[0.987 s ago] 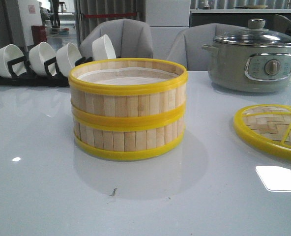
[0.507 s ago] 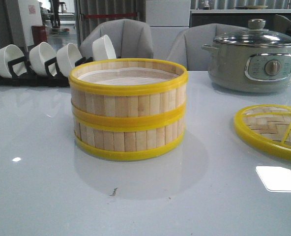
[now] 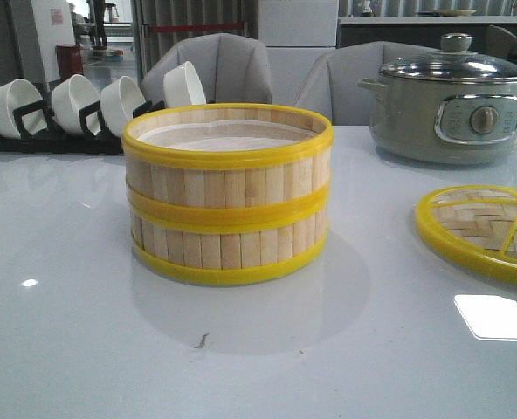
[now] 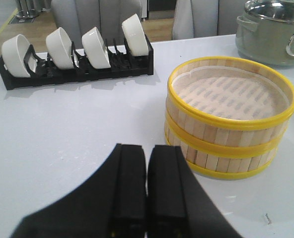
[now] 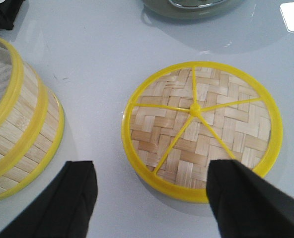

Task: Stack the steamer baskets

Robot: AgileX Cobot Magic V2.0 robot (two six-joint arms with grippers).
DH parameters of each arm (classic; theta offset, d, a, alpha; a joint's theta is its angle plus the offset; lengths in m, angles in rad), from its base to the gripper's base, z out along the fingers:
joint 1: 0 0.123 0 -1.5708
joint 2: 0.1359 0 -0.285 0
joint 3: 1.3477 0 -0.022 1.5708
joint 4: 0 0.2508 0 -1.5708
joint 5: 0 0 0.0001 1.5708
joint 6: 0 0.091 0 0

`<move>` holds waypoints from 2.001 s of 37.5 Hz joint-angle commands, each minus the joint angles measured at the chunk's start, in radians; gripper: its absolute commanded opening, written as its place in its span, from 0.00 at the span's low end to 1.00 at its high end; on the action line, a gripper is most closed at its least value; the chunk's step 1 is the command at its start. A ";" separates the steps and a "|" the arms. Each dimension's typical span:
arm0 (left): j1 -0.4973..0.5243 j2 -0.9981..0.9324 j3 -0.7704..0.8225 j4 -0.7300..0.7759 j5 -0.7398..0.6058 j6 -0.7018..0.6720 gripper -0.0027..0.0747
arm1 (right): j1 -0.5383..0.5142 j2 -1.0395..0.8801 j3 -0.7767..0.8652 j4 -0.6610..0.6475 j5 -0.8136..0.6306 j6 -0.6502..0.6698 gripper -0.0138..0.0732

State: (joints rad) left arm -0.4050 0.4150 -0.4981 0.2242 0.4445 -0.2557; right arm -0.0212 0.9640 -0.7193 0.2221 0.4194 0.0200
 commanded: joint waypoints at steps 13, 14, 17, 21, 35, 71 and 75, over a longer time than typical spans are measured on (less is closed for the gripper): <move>0.002 0.007 0.025 -0.004 -0.126 -0.008 0.15 | 0.001 -0.010 -0.038 0.010 -0.066 -0.004 0.81; 0.002 0.007 0.025 -0.004 -0.126 -0.008 0.15 | 0.001 -0.010 -0.038 0.010 -0.066 -0.004 0.81; 0.002 0.007 0.025 -0.002 -0.126 -0.008 0.15 | 0.001 -0.010 -0.038 0.010 -0.066 -0.004 0.74; 0.002 0.007 0.025 -0.002 -0.128 -0.008 0.15 | 0.001 -0.010 -0.038 0.010 -0.054 -0.004 0.43; 0.002 0.007 0.025 0.000 -0.132 -0.008 0.15 | 0.001 -0.009 -0.038 0.010 -0.037 -0.004 0.21; 0.002 0.007 0.025 0.000 -0.132 -0.008 0.15 | 0.001 -0.009 -0.038 0.006 0.008 -0.004 0.55; 0.002 0.007 0.025 0.000 -0.132 -0.008 0.15 | 0.001 -0.006 -0.038 -0.031 0.007 -0.004 0.55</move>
State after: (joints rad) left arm -0.4050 0.4150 -0.4459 0.2218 0.3962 -0.2573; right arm -0.0212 0.9640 -0.7193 0.2191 0.4863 0.0200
